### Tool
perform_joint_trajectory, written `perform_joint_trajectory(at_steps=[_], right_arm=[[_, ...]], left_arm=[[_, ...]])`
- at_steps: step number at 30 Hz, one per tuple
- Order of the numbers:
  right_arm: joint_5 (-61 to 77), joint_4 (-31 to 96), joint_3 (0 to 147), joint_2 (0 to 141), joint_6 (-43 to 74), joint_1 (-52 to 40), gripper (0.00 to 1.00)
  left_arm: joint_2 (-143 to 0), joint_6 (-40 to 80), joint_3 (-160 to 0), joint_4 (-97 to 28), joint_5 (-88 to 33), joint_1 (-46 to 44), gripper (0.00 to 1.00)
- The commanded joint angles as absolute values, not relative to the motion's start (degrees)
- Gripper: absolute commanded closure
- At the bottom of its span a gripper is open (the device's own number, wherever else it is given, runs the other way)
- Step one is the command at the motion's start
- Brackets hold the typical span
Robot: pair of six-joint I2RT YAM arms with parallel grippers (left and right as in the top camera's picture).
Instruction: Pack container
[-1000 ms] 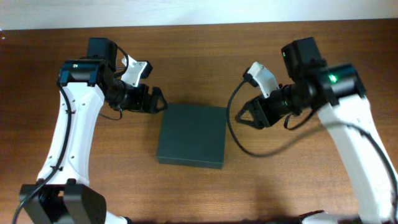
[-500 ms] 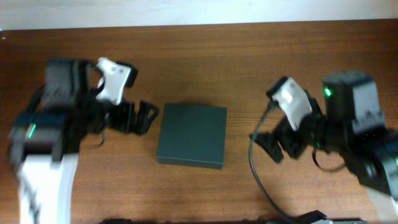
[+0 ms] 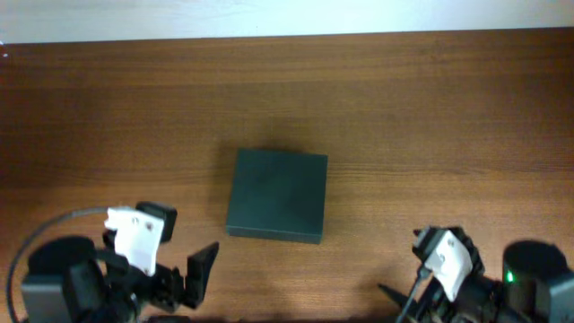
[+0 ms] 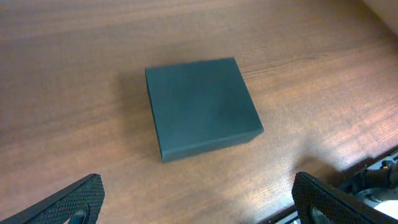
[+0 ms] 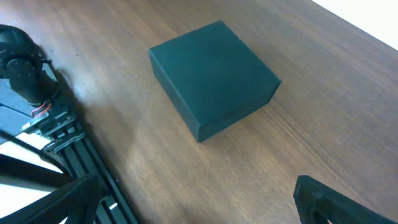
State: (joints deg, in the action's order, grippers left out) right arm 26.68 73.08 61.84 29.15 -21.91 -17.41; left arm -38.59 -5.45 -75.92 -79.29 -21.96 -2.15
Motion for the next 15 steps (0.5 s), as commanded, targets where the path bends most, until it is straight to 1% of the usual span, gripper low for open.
perform_joint_trajectory(at_steps=[1, 4, 15], right_arm=[[28.3, 72.6, 60.5, 25.6, -20.5, -17.5, 0.01], [28.3, 72.6, 60.5, 25.0, -18.3, -17.5, 0.01], [28.3, 72.6, 60.5, 25.0, -18.3, -17.5, 0.01]], left_arm=[[-34.4, -4.1, -73.1, -78.9, -21.1, -2.3, 0.01], [-32.9, -4.1, -72.9, -79.0, -21.1, -2.4, 0.01], [-32.8, -4.1, -72.9, -79.2, -21.6, -2.4, 0.01]])
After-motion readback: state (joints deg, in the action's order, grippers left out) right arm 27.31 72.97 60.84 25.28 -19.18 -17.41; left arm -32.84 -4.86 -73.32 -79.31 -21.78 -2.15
